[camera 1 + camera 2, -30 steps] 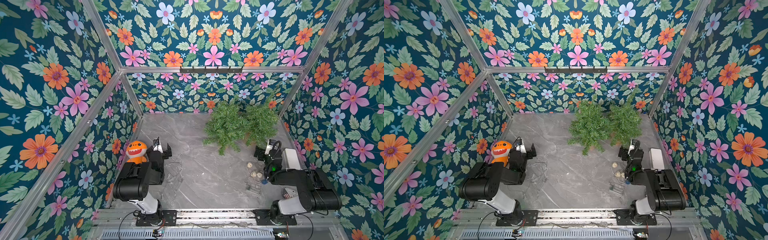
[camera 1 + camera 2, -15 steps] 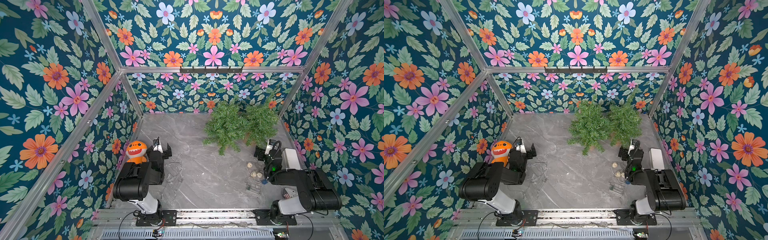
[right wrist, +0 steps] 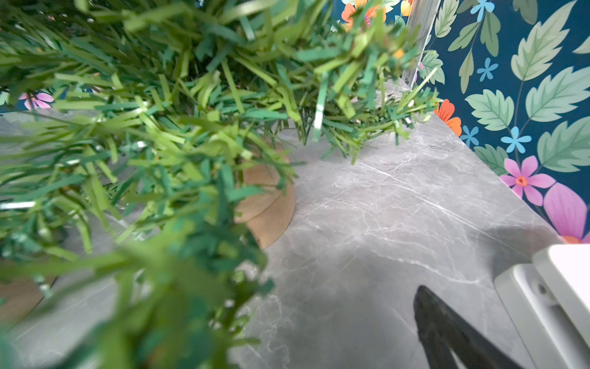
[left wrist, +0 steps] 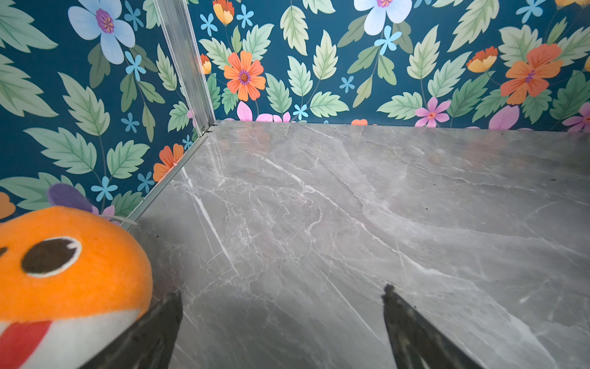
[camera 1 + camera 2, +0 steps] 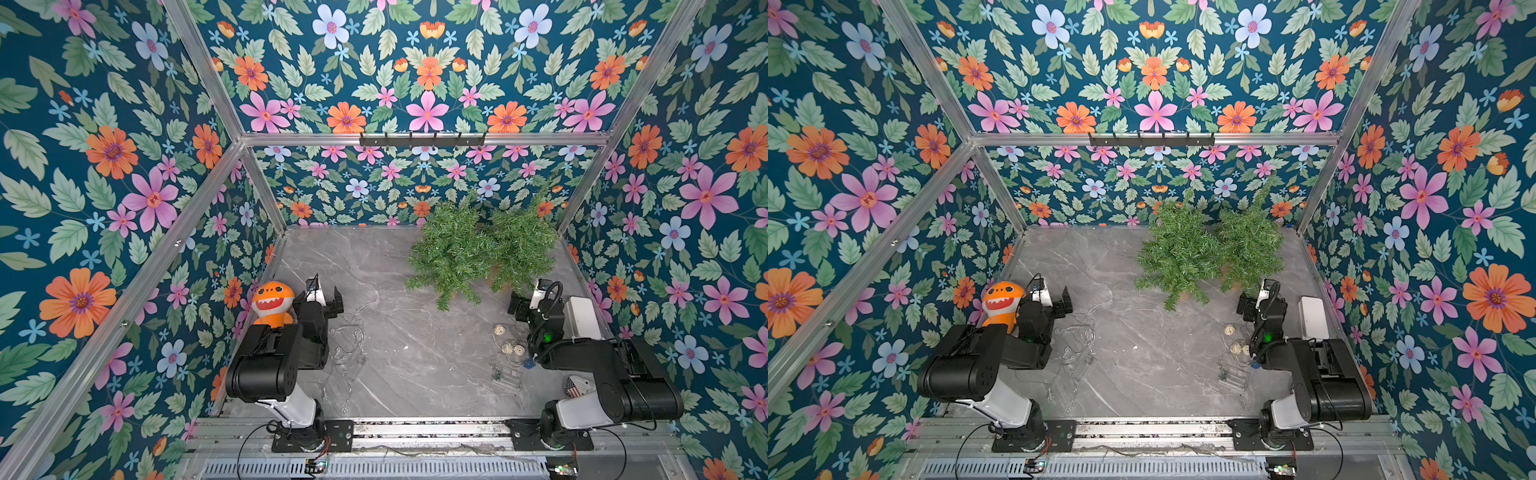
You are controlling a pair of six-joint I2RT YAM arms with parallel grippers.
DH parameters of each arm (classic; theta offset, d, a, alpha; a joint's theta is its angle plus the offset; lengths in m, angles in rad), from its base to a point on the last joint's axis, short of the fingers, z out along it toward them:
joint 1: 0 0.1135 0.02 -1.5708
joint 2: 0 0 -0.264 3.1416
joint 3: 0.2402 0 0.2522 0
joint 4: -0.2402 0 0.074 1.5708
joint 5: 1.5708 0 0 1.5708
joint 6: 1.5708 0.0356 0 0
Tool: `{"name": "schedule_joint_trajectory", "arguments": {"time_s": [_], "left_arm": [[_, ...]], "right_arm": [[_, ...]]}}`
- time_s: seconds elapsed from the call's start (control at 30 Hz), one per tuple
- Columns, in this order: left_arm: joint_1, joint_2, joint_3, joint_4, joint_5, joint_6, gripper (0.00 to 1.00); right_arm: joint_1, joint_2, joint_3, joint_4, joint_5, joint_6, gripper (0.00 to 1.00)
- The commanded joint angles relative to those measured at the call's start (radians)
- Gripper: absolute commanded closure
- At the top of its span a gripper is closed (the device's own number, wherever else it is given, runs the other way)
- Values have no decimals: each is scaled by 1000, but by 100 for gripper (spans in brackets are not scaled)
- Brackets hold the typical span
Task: Wrap string light around the christmas tree
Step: Move the christmas tree to the center of the board.
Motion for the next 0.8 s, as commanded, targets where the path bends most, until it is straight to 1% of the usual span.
{"name": "schedule_joint_trajectory", "arguments": {"time_s": [0.0, 0.2, 0.27, 0.3, 0.33, 0.4, 0.43, 0.47, 0.5, 0.53, 0.6, 0.63, 0.73, 0.77], "left_arm": [[1, -1, 2, 27, -4, 2, 0], [3, 0, 2, 26, -4, 2, 0], [17, 1, 11, 8, 19, -7, 0], [18, -2, 7, 13, 17, -6, 0], [12, -6, -3, 36, -9, -3, 0], [-15, -37, -32, 69, -53, 14, 0], [-30, -71, -34, 36, -71, 24, 0], [-37, -100, -29, -4, -75, 28, 0], [-45, -128, -26, -35, -88, 31, 0], [-56, -153, -32, -40, -110, 34, 0], [-69, -202, -42, -73, -140, 29, 0], [-79, -236, -41, -117, -159, 17, 0], [-124, -341, -29, -266, -256, -11, 0], [-144, -368, -19, -313, -294, -13, 0]], "right_arm": [[1, 1, 5, 45, 13, -12, 1], [1, 0, 4, 42, 11, -11, 1], [0, 1, 8, 39, 10, -11, 1], [-3, -1, 12, 32, 3, -9, 1], [-3, -3, 4, 41, 9, -10, 1], [30, -38, -27, 72, 34, -44, 1], [44, -66, -51, 120, 52, -60, 1], [73, -108, -56, 101, 117, -71, 1], [92, -164, -47, 15, 132, -80, 1], [96, -228, -24, -106, 115, -59, 1], [97, -328, 37, -356, 127, 44, 1], [96, -369, 56, -436, 128, 76, 1], [97, -486, 39, -491, 101, 103, 1], [98, -525, 50, -551, 111, 136, 1]]}}
